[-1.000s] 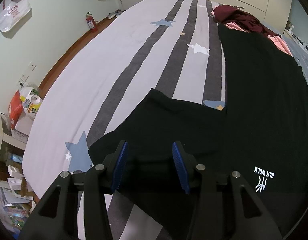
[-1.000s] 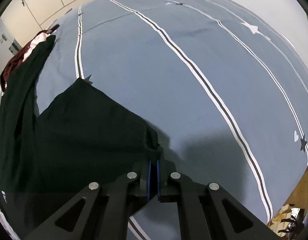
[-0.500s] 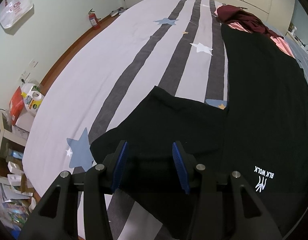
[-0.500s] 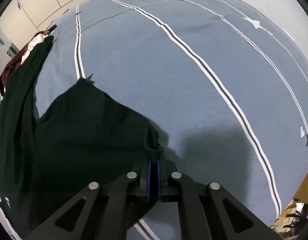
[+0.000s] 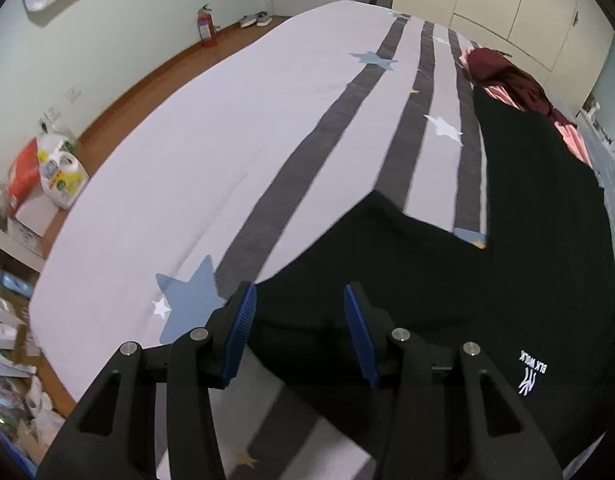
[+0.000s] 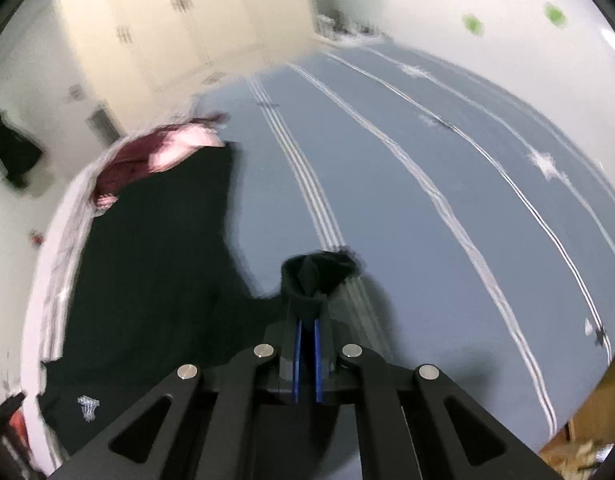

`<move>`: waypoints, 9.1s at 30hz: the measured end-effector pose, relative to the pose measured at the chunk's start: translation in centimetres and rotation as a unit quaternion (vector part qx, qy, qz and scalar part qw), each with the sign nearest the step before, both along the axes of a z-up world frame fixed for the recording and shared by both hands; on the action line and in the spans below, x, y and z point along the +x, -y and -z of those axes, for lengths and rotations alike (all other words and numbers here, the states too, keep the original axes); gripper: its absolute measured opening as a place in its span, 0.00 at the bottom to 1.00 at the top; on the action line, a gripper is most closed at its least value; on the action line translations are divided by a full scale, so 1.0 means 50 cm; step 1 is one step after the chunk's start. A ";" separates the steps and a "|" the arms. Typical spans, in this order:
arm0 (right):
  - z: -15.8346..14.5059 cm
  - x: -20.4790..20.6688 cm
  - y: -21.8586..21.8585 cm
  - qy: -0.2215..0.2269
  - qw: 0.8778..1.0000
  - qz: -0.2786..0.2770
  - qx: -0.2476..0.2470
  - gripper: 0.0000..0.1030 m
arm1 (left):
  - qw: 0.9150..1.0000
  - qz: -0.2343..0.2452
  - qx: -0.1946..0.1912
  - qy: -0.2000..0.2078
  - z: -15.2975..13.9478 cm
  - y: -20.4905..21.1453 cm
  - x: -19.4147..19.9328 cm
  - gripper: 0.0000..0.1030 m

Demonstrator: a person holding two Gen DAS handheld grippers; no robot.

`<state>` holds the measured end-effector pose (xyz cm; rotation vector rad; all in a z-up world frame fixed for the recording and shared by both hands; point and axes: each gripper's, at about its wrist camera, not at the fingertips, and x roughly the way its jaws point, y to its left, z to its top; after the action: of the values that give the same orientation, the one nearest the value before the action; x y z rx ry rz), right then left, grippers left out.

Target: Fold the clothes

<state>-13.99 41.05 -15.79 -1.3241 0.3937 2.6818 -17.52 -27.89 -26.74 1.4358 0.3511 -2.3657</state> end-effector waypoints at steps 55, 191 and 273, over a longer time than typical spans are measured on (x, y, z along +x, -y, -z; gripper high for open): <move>0.354 0.231 0.680 0.160 0.982 -0.099 -0.005 0.45 | 0.984 0.152 0.097 0.001 0.101 0.079 0.038 0.41; 0.308 -0.336 0.693 0.059 0.986 -0.157 -0.006 0.22 | 0.977 0.193 -0.089 0.001 0.134 -0.068 -0.212 0.31; 0.399 -0.490 0.601 0.091 0.983 -0.156 -0.028 0.36 | 0.954 0.280 0.084 -0.066 0.075 -0.272 -1.019 0.00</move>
<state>-38.48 10.98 -35.72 -1.7660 0.2615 2.7723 -68.45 -14.27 -30.49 1.6259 0.1977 -2.9547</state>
